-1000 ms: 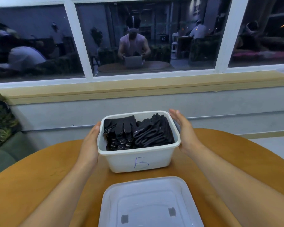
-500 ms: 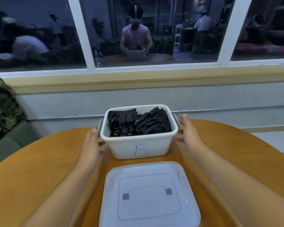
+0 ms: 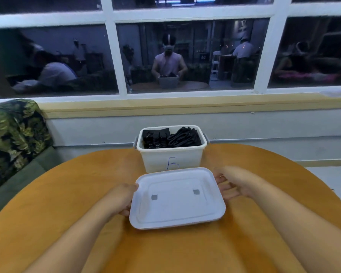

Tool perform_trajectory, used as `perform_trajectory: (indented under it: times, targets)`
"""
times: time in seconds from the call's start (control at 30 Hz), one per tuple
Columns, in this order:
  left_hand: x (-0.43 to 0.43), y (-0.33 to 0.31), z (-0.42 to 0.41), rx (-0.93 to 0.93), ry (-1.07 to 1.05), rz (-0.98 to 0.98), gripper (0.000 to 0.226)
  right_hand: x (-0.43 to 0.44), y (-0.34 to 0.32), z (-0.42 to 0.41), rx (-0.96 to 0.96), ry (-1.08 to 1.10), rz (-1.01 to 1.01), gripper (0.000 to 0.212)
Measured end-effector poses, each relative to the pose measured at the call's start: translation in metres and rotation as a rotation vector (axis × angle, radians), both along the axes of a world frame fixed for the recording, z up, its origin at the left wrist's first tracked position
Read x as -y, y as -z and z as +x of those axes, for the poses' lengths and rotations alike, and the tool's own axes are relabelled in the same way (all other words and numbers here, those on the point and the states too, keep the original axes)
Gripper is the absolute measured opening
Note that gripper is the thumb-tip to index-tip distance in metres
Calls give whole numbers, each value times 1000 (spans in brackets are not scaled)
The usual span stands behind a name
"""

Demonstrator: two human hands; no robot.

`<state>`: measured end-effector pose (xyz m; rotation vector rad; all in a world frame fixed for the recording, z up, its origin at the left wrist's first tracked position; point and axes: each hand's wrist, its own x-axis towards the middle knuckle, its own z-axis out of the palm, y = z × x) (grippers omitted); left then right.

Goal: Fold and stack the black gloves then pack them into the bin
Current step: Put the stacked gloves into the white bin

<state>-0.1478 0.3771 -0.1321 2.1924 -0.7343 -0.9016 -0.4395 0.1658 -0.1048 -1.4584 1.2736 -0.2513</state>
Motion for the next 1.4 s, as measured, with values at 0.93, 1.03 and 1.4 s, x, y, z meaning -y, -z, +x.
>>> perform_trajectory:
  times: [0.93, 1.03, 1.4]
  targets:
    - [164, -99, 106, 28, -35, -601, 36, 142, -82, 116, 496, 114, -508, 50]
    - [157, -81, 105, 31, -85, -645, 43, 141, -65, 108, 506, 110, -499, 53]
    - [136, -57, 89, 230, -119, -493, 44, 123, -44, 84, 264, 106, -658, 51]
